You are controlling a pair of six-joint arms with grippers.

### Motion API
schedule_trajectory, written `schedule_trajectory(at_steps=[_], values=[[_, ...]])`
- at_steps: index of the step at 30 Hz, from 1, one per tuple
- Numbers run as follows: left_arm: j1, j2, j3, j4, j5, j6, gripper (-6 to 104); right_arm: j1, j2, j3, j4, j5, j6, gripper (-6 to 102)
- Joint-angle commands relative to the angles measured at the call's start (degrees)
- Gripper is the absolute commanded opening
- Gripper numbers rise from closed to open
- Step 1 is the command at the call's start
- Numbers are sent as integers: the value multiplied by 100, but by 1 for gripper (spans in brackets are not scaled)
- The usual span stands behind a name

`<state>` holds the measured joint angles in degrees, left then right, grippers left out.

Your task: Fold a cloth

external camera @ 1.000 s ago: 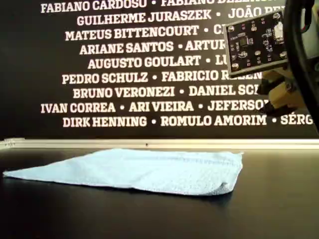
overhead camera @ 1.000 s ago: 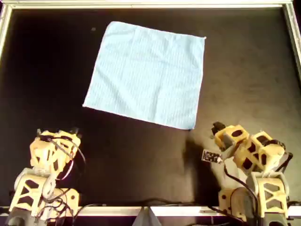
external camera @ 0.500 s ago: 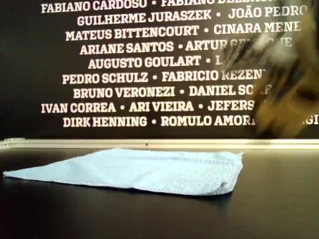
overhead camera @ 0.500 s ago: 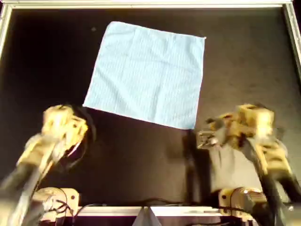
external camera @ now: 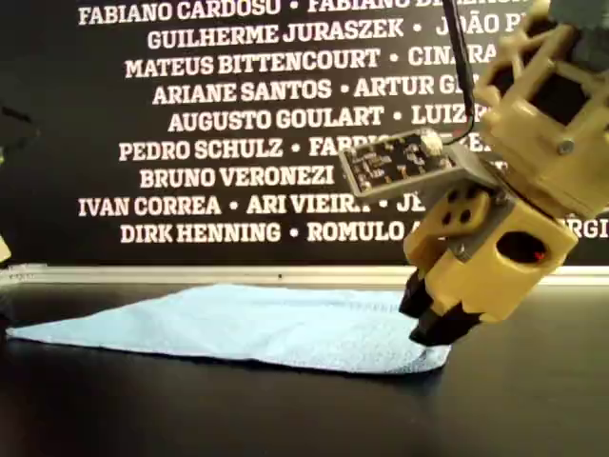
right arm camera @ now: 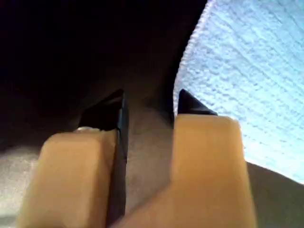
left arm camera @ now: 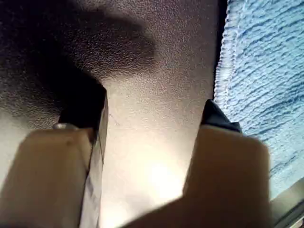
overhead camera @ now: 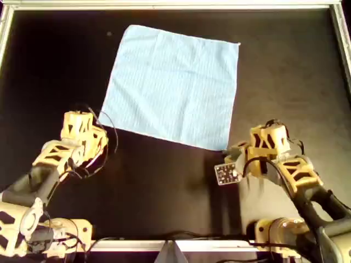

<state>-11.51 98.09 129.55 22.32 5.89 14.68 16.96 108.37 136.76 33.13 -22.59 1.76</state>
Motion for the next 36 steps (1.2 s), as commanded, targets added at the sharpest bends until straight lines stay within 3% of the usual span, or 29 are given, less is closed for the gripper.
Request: schedule_trajectory(at_steps=[1, 7, 14, 16, 19, 22, 29, 36], values=[[-35, -62, -369, -79, -35, 26, 71, 0, 26, -527, -272, 9, -35, 50], [-35, -984, -1037, -88, -35, 26, 71, 0, -747, -905, -272, 18, -70, 65], [-35, -1749, -1591, -88, -132, 26, 71, -18, -1679, -1450, -272, 88, -97, 67], [-26, -1775, -1600, -88, -141, 26, 71, -9, -1837, -1644, -272, 343, -105, 67], [-26, -1784, -1600, -88, -149, 26, 71, 9, -1986, -1872, -272, 993, -114, 66], [-26, -1793, -1617, -88, -149, 26, 71, 88, -2074, -2136, -272, 1327, -114, 66], [-18, -1863, -1828, -79, -149, 35, 70, 606, -2479, -2637, -272, 1389, -26, 66], [-18, -2224, -2276, -62, -158, 35, 70, 650, -3111, -3243, -272, 1424, -26, 66]])
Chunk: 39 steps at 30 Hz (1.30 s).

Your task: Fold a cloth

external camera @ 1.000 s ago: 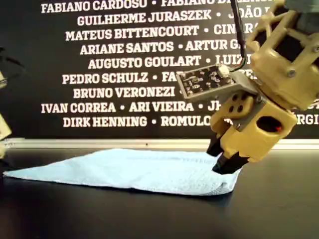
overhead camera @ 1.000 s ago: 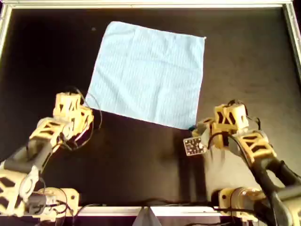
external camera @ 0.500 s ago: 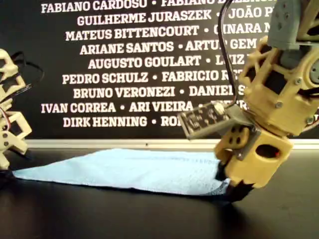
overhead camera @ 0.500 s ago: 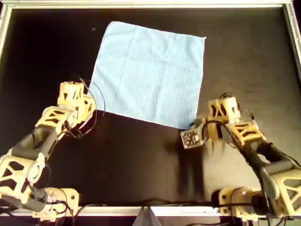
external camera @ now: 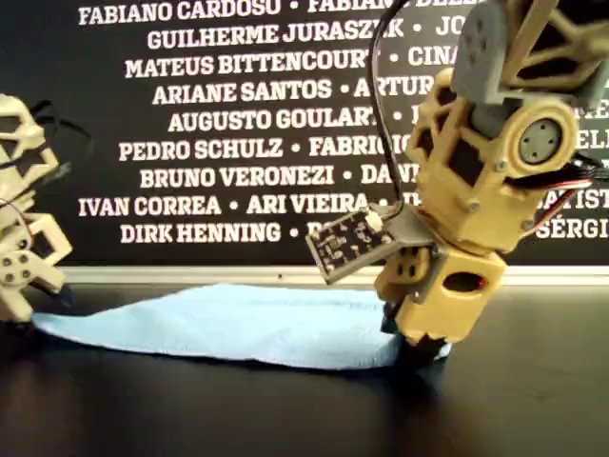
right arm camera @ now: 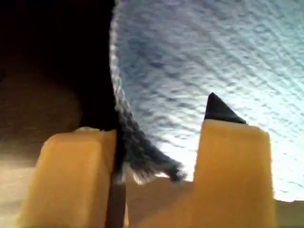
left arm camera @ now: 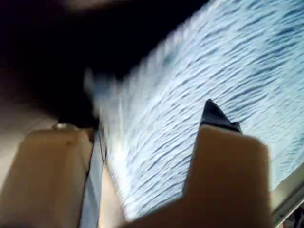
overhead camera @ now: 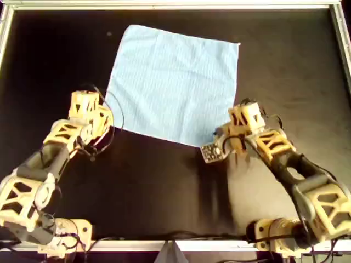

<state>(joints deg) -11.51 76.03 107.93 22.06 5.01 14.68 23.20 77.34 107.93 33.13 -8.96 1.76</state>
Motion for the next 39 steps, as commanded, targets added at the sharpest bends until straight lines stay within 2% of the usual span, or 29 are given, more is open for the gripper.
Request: schedule_trajectory(at_steps=[1, 12, 14, 16, 19, 23, 26, 28, 32, 39], values=[[-18, -18, -114, -35, -70, 35, 70, 26, -26, -396, -272, 62, -26, 66], [-26, -26, -114, -35, -70, 35, 68, 18, -18, -413, -272, -9, -26, 66], [-26, -26, -105, -26, -70, 35, 62, 18, -18, -404, -272, -18, -26, 66], [-26, -18, -105, -26, -62, 35, 52, 18, 53, -404, -272, -18, -18, 63], [-26, 62, -114, -26, 44, 35, 33, 18, 105, -404, -272, -18, -18, 51], [-105, 114, -123, -35, 53, -44, 11, -18, 114, -413, -272, -18, -18, 24], [-114, 114, -114, -35, 62, -53, 0, 18, 114, -413, -272, -26, -18, 3], [-114, 114, -88, -26, 62, -62, -3, 18, 114, -404, -272, -26, -26, -5], [-114, 237, 9, 79, 53, -62, -2, -44, 123, -404, -264, -26, -26, 2], [-123, 1301, 773, 158, 62, 26, -2, -88, 703, -220, -264, 62, -26, 2]])
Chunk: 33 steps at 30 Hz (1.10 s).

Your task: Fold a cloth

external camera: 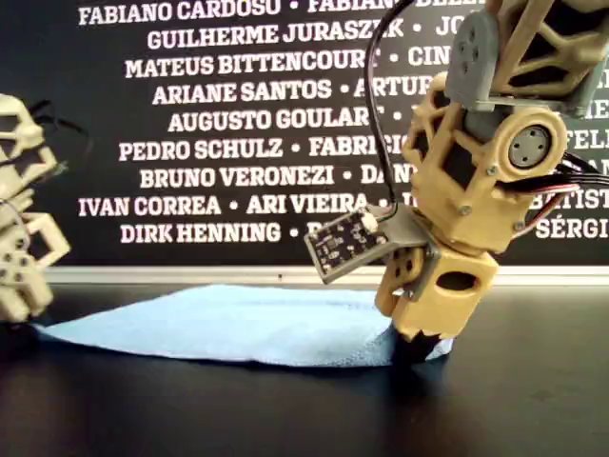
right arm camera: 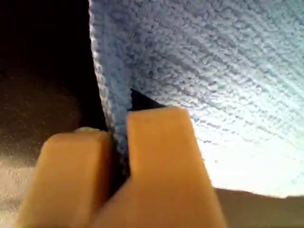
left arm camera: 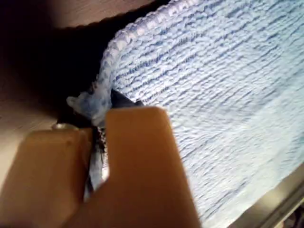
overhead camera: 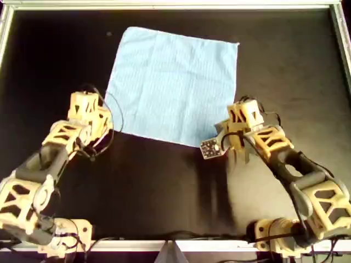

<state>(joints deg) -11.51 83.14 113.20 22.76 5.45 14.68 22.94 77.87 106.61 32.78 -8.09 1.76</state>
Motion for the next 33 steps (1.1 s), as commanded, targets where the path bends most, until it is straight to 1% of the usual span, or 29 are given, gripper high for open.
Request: schedule_trajectory(at_steps=[1, 9, 13, 17, 19, 21, 23, 25, 26, 27, 29, 31, 32, 33], values=[[-123, 773, 422, 88, 18, 26, -2, -62, 773, -88, -229, -18, -26, 2], [-123, 2057, 1635, 88, 18, 26, -2, -62, 1406, 510, -220, -18, -26, 2], [-123, 2461, 1934, 88, 18, -44, -2, -62, 1441, 879, -220, -18, -26, 2], [-167, 2672, 2206, 97, 18, -53, -2, -62, 1459, 1099, -220, -18, -26, 2], [-334, 2751, 2391, 97, 18, -53, -2, -70, 1459, 1187, -220, -9, -35, 2], [-580, 2804, 2584, 97, 18, -53, -2, -70, 1459, 1230, -220, -9, -35, 2], [-835, 2856, 2663, 97, 18, 9, -2, -70, 1450, 1160, -220, -9, -35, 2], [-958, 2874, 2584, 88, 18, 18, -2, -97, 1450, 1072, -229, 0, -35, 2], [-967, 2874, 2566, 79, 9, 26, -2, -123, 1450, 1055, -229, 0, -35, 2], [-914, 2874, 2549, 35, 9, 26, -2, -149, 1450, 1028, -237, 0, -35, 2], [-888, 2865, 2443, -35, -97, 35, -2, -158, 1433, 861, -237, 0, -105, 2], [-879, 2760, 2145, -35, -105, 35, -2, -185, 1406, 686, -237, 0, -123, 2], [-853, 2742, 1986, -35, -105, 35, -2, -229, 1424, 563, -237, 0, -132, 2], [-756, 2707, 1837, -35, -105, 35, -2, -290, 1424, 413, -237, 0, -132, 2]])
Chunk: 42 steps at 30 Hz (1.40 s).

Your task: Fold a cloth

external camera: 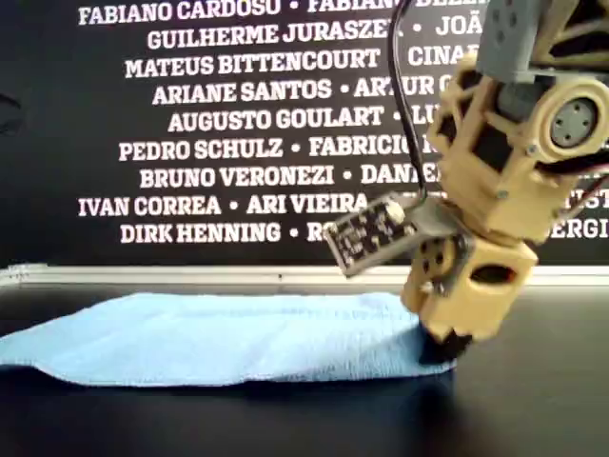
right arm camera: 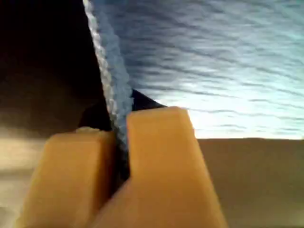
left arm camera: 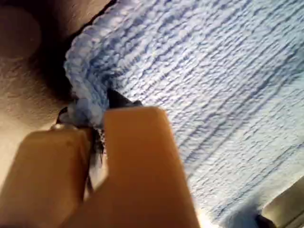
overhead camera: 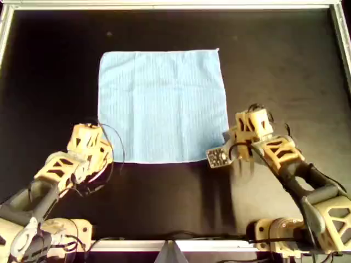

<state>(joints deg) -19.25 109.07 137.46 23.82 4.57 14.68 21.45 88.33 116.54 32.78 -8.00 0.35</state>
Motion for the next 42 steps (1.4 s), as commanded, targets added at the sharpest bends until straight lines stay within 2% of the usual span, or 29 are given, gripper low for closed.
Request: schedule_trajectory(at_steps=[1, 6, 9, 18, 32, 42], values=[[185, 62, -756, -141, -18, 35, -2, -211, 352, -756, -237, -9, 9, 2], [1090, -554, -1863, -141, -18, 35, -2, -642, 9, -1626, -246, -18, 9, 2], [1310, -1310, -2663, -141, -9, 35, -2, -686, -369, -2224, -387, -18, 9, 2], [1318, -3560, -5265, -141, 62, 35, -2, -677, -2391, -4535, -782, -26, 9, 2], [1318, -5695, -8842, -141, -9, 35, -2, -686, -5054, -8596, -782, -26, 9, 2], [1415, -6794, -10538, -141, -18, 35, -2, -738, -6548, -10837, -782, -26, 9, 2]])
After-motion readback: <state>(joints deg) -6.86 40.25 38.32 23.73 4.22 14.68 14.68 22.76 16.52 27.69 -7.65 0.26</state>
